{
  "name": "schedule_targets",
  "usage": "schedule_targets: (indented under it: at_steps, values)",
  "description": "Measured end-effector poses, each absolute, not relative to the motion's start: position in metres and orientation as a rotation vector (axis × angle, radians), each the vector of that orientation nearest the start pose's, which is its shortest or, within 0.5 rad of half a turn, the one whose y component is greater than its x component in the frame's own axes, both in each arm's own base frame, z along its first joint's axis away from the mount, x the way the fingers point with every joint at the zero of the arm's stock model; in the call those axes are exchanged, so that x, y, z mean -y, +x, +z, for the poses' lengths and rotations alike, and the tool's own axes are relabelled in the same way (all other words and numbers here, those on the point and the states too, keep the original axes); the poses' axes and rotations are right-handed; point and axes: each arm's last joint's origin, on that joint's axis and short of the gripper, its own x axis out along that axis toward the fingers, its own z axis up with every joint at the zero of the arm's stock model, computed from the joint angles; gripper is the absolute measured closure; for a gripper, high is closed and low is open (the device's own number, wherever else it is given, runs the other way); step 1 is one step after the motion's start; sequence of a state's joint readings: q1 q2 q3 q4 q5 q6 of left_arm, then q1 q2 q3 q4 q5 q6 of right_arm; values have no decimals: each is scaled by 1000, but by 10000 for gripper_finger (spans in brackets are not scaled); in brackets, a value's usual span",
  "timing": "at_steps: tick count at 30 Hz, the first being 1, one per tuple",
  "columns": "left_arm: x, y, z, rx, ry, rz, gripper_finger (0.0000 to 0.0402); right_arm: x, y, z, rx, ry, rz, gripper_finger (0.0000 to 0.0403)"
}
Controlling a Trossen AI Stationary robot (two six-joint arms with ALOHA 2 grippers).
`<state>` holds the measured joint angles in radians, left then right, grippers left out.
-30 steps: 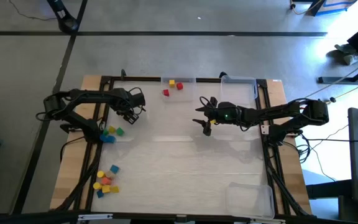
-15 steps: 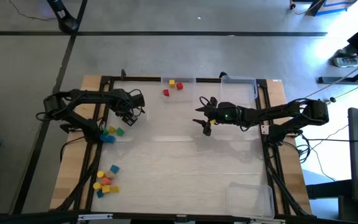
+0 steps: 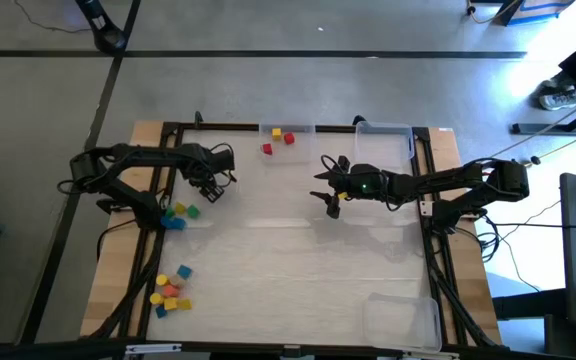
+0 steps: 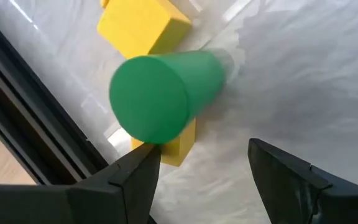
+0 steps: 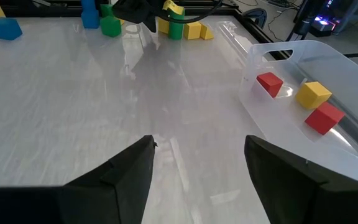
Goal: Sort blocks by size
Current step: Put the square yellow block into the top left transparent bin
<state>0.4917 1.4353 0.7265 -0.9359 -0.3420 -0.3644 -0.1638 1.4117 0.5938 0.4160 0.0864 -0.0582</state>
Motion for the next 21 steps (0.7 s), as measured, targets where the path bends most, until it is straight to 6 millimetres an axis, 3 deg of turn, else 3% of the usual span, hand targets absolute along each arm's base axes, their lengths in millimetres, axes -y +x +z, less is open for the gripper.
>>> schedule_targets:
  at_steps: [13, 21]
  values:
    - [-67, 192, 158, -1552, -367, 734, 171, 48, 274, 189, -410, -40, -235, 152]
    - [-49, 194, 194, -1520, -342, 773, 171, 48, 274, 189, -409, -40, -235, 152]
